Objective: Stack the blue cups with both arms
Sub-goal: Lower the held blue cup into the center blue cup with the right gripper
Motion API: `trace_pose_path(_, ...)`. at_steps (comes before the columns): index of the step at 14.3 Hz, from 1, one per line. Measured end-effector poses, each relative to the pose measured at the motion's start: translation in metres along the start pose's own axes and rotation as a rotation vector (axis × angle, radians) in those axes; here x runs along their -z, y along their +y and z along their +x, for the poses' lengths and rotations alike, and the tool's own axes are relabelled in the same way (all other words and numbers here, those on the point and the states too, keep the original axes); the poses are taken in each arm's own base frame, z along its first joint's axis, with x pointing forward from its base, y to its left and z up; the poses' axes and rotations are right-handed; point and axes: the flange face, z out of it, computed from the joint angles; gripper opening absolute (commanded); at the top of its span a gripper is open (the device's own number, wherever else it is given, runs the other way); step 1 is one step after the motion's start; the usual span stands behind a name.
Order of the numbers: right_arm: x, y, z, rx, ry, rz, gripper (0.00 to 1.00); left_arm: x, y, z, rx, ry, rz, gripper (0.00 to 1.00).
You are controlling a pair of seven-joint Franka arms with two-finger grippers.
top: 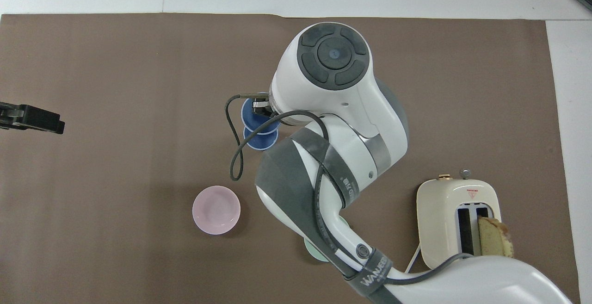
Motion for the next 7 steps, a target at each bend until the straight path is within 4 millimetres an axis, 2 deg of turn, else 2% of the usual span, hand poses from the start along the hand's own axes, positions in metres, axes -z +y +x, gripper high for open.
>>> trace_pose_path(3, -0.011, -0.013, -0.008, 0.004, -0.006, -0.016, 0.00, 0.000, 0.000, 0.000, 0.000, 0.000, 0.000, 1.00)
trace_pose_path(7, -0.026, -0.011, -0.006, -0.001, -0.022, -0.029, 0.00, 0.000, 0.000, 0.000, 0.000, -0.001, 0.000, 1.00)
